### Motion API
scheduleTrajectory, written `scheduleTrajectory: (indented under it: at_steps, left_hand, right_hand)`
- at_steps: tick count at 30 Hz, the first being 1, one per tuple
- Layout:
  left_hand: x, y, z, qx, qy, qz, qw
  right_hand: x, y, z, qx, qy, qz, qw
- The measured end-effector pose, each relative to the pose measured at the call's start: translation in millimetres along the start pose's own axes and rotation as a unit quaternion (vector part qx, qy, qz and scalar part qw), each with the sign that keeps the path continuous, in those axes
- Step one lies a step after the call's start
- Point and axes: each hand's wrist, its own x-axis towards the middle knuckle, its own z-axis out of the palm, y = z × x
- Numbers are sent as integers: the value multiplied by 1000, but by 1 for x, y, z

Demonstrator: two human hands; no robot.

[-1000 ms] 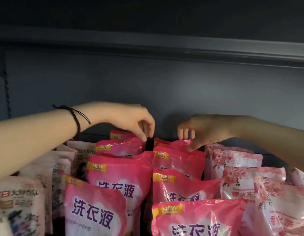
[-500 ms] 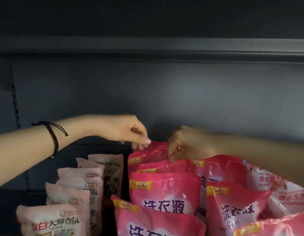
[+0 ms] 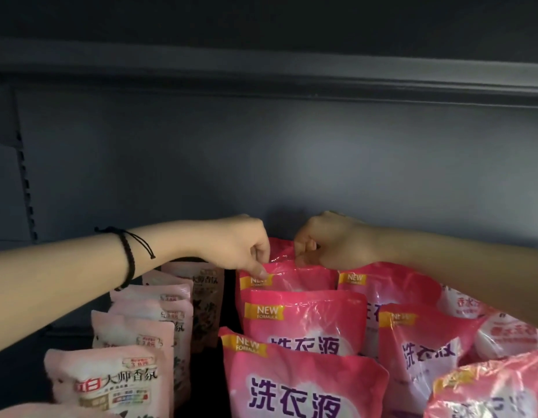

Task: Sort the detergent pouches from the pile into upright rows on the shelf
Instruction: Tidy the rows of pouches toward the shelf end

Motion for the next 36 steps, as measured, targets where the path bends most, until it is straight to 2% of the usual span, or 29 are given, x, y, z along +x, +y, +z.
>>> scheduleTrajectory:
  at_steps: [7,14,21,24,36]
  left_hand:
    - [-9,-14,-1,40,45,-9,998]
    - [-9,-21,-3,151,62,-30,986]
    - [-16,-29,4,29,48,-3,998]
    - [-19,-31,1,7,62,-3,998]
    - [-19,-29,10,-22,79,-5,997]
  right_hand:
    - [7,-11,-1,44,0,3,999]
    - [9,-19,4,58,3,2,998]
    - [12,-24,14,80,-48,5,996]
    - [12,-23,8,105,-39,4,994]
    - [8,-20,9,46,-33,-14,998]
